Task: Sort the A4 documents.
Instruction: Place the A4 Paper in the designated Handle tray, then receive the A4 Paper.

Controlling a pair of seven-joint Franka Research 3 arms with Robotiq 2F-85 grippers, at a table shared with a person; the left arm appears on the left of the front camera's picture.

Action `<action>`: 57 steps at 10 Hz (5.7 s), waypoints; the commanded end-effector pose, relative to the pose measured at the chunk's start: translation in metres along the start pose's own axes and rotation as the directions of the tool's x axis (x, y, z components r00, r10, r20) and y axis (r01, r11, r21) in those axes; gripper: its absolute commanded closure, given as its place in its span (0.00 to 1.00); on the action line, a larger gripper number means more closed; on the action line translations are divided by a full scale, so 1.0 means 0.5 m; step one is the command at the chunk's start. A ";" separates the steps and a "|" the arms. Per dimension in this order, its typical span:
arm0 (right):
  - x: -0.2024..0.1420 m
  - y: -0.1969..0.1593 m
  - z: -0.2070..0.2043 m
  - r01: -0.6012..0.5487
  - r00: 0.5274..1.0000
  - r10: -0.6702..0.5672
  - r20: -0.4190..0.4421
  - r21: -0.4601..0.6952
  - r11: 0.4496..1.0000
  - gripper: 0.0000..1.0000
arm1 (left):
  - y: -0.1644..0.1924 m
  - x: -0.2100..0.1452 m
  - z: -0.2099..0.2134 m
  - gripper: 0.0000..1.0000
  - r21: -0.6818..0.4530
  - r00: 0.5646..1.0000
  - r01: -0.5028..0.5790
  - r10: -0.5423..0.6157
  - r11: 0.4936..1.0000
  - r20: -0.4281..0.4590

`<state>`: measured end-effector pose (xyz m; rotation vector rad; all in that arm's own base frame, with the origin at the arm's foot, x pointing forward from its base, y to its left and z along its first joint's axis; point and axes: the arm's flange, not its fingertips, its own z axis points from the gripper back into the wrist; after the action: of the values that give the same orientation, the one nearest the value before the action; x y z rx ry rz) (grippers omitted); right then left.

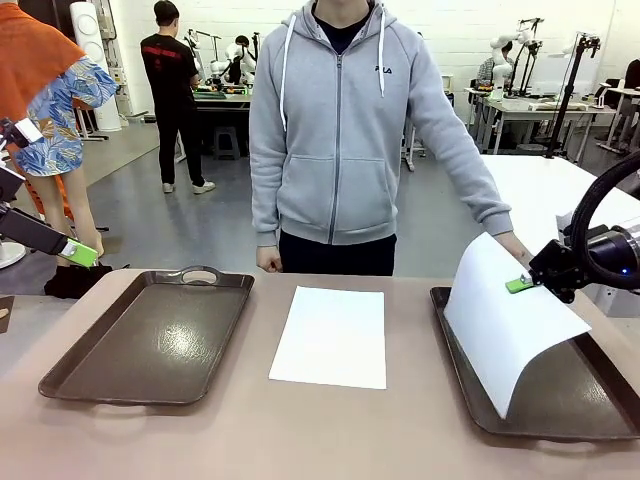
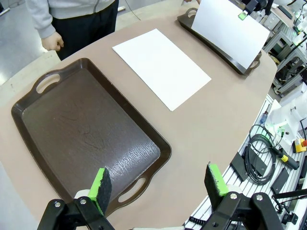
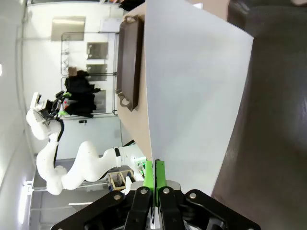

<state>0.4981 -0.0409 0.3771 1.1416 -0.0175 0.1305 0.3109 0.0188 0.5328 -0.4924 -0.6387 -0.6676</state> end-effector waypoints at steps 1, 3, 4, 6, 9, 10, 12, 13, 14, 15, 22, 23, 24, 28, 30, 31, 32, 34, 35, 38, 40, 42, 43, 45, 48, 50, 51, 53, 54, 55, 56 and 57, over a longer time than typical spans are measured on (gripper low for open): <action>0.016 -0.009 0.007 -0.084 0.996 0.085 -0.009 0.077 0.993 0.99 | 0.004 -0.002 0.000 0.00 -0.015 1.000 0.009 -0.008 1.000 0.010; 0.019 -0.055 0.012 -0.064 0.998 0.063 0.015 0.072 0.995 0.99 | 0.004 -0.002 0.000 0.00 -0.015 1.000 0.009 -0.008 1.000 0.010; 0.015 -0.071 0.020 -0.052 0.998 0.050 0.035 0.051 0.997 0.99 | 0.004 -0.002 0.000 0.00 -0.015 1.000 0.009 -0.008 1.000 0.010; 0.005 -0.088 0.029 -0.019 0.999 0.022 0.044 -0.067 0.998 0.99 | 0.004 -0.002 0.000 0.00 -0.015 1.000 0.009 -0.008 1.000 0.010; 0.005 -0.108 0.024 0.032 0.997 -0.020 0.072 -0.161 0.987 0.99 | 0.004 -0.002 0.000 0.00 -0.015 1.000 0.009 -0.008 1.000 0.010; 0.004 -0.121 0.020 0.060 0.996 -0.047 0.075 -0.192 0.979 0.99 | 0.004 -0.002 0.000 0.00 -0.015 1.000 0.009 -0.008 1.000 0.010; -0.003 -0.143 0.025 0.110 0.993 -0.094 0.074 -0.255 0.961 0.99 | 0.004 -0.002 0.000 0.00 -0.015 1.000 0.009 -0.008 1.000 0.010; -0.004 -0.149 0.034 0.127 0.991 -0.108 0.082 -0.283 0.951 0.99 | 0.004 -0.002 0.000 0.00 -0.015 1.000 0.009 -0.008 1.000 0.010; -0.006 -0.154 0.045 0.140 0.989 -0.119 0.088 -0.306 0.942 0.99 | 0.004 -0.002 0.000 0.00 -0.015 1.000 0.009 -0.008 1.000 0.010; -0.008 -0.157 0.054 0.148 0.988 -0.124 0.097 -0.315 0.937 0.99 | 0.004 -0.002 0.000 0.00 -0.015 1.000 0.009 -0.008 1.000 0.010; -0.020 -0.190 0.048 0.199 0.979 -0.168 0.119 -0.344 0.918 0.99 | 0.004 -0.002 0.000 0.00 -0.015 1.000 0.009 -0.008 1.000 0.010; -0.024 -0.195 0.049 0.208 0.977 -0.176 0.123 -0.340 0.917 0.99 | 0.004 -0.002 0.000 0.00 -0.015 1.000 0.009 -0.008 1.000 0.010; -0.026 -0.197 0.052 0.210 0.976 -0.175 0.132 -0.339 0.917 0.99 | 0.004 -0.002 0.000 0.00 -0.015 1.000 0.009 -0.008 1.000 0.010; -0.035 -0.200 0.061 0.224 0.972 -0.179 0.155 -0.356 0.907 0.80 | 0.004 -0.002 0.000 0.00 -0.015 1.000 0.009 -0.008 1.000 0.010; -0.038 -0.198 0.066 0.230 0.970 -0.182 0.162 -0.360 0.904 0.61 | 0.004 -0.002 0.000 0.00 -0.015 1.000 0.009 -0.008 1.000 0.010; -0.039 -0.197 0.065 0.232 0.969 -0.181 0.168 -0.362 0.903 0.50 | 0.004 -0.002 0.000 0.00 -0.015 1.000 0.009 -0.008 1.000 0.010; -0.041 -0.199 0.065 0.239 0.967 -0.188 0.171 -0.369 0.898 0.43 | 0.004 -0.002 0.000 0.00 -0.015 1.000 0.009 -0.008 1.000 0.010; -0.048 -0.192 0.080 0.253 0.963 -0.191 0.189 -0.392 0.884 0.24 | 0.004 -0.002 0.000 0.00 -0.015 1.000 0.009 -0.008 1.000 0.010; -0.054 -0.186 0.092 0.262 0.960 -0.191 0.207 -0.408 0.875 0.12 | 0.004 -0.002 0.000 0.00 -0.015 1.000 0.009 -0.008 1.000 0.010; -0.070 -0.159 0.115 0.270 0.952 -0.170 0.255 -0.437 0.858 0.00 | 0.004 -0.002 0.000 0.00 -0.015 1.000 0.009 -0.008 1.000 0.010; -0.071 -0.142 0.117 0.246 0.954 -0.136 0.266 -0.442 0.863 0.00 | 0.004 -0.002 0.000 0.00 -0.015 1.000 0.009 -0.008 1.000 0.010; -0.060 -0.136 0.106 0.267 0.945 -0.146 0.292 -0.436 0.859 0.00 | 0.004 -0.002 0.000 0.00 -0.015 1.000 0.009 -0.008 1.000 0.010; -0.060 -0.140 0.129 0.232 0.957 -0.128 0.259 -0.422 0.877 0.00 | 0.004 -0.002 0.000 0.00 -0.015 1.000 0.009 -0.008 1.000 0.010; -0.060 -0.140 0.129 0.232 0.957 -0.128 0.259 -0.422 0.877 0.00 | 0.004 -0.002 0.000 0.00 -0.015 1.000 0.009 -0.008 1.000 0.010; -0.060 -0.140 0.129 0.232 0.957 -0.128 0.259 -0.422 0.877 0.00 | 0.004 -0.002 0.000 0.00 -0.015 1.000 0.009 -0.008 1.000 0.010; -0.060 -0.140 0.129 0.232 0.957 -0.128 0.259 -0.422 0.877 0.00 | 0.004 -0.002 0.000 0.00 -0.015 1.000 0.009 -0.008 1.000 0.010; -0.060 -0.140 0.129 0.232 0.957 -0.128 0.259 -0.422 0.877 0.00 | 0.004 -0.002 0.000 0.00 -0.015 1.000 0.009 -0.008 1.000 0.010; -0.060 -0.140 0.129 0.232 0.957 -0.128 0.259 -0.422 0.877 0.00 | 0.004 -0.002 0.000 0.00 -0.015 1.000 0.009 -0.008 1.000 0.010; -0.060 -0.140 0.129 0.232 0.957 -0.128 0.259 -0.422 0.877 0.00 | 0.004 -0.002 0.000 0.00 -0.015 1.000 0.009 -0.008 1.000 0.010; -0.060 -0.140 0.129 0.232 0.957 -0.128 0.259 -0.422 0.877 0.00 | 0.004 -0.002 0.000 0.00 -0.015 1.000 0.009 -0.008 1.000 0.010; -0.060 -0.140 0.129 0.232 0.957 -0.128 0.259 -0.422 0.877 0.00 | 0.004 -0.002 0.000 0.00 -0.015 1.000 0.009 -0.008 1.000 0.010; -0.060 -0.140 0.129 0.232 0.957 -0.128 0.259 -0.422 0.877 0.00 | 0.004 -0.002 0.000 0.00 -0.015 1.000 0.009 -0.008 1.000 0.010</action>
<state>0.4797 -0.1301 0.3382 0.6779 -0.1380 -0.1720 0.3110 0.0187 0.5328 -0.4926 -0.6385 -0.6674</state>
